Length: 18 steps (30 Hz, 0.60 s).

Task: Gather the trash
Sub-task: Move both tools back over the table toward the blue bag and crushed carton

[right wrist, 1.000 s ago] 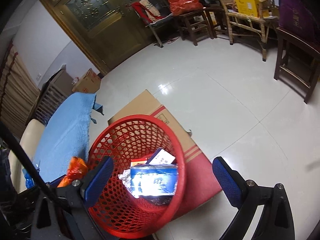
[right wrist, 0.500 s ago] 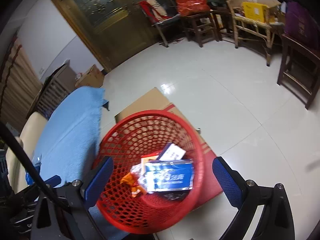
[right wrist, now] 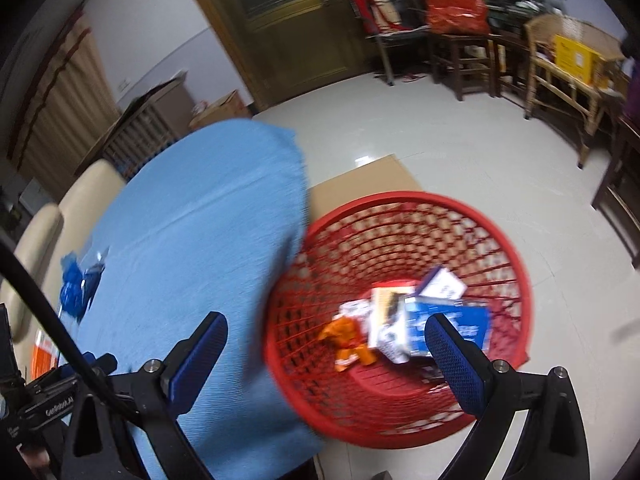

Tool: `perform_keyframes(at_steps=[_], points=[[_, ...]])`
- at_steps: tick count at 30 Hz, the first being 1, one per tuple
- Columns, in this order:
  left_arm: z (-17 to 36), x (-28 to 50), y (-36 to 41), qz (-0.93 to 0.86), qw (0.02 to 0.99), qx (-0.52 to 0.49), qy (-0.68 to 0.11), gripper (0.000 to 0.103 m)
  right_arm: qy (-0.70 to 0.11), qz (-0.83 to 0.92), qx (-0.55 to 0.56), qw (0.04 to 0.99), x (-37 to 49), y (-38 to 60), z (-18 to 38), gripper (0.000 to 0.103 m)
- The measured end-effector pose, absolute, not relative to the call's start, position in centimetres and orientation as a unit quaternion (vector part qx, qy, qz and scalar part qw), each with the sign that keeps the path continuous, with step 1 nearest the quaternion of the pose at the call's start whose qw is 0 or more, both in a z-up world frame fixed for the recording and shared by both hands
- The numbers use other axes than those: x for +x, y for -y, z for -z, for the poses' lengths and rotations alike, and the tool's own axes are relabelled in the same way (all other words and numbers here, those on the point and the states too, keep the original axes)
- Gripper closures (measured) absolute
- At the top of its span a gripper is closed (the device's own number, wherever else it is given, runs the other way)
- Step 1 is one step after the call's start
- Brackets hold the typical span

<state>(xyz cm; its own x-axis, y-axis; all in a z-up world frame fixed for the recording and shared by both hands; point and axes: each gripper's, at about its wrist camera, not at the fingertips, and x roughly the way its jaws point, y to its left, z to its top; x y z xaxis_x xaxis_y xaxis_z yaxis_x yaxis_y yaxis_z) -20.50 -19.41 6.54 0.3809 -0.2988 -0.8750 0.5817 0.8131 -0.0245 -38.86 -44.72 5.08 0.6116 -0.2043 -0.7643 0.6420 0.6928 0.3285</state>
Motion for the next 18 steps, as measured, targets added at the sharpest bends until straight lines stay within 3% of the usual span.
perform_keyframes(at_steps=[18], points=[[-5.7, -15.6, 6.9, 0.174, 0.849, 0.070, -0.494, 0.031, -0.414, 0.136, 0.230, 0.870, -26.4, 32.9, -5.7, 0.003]])
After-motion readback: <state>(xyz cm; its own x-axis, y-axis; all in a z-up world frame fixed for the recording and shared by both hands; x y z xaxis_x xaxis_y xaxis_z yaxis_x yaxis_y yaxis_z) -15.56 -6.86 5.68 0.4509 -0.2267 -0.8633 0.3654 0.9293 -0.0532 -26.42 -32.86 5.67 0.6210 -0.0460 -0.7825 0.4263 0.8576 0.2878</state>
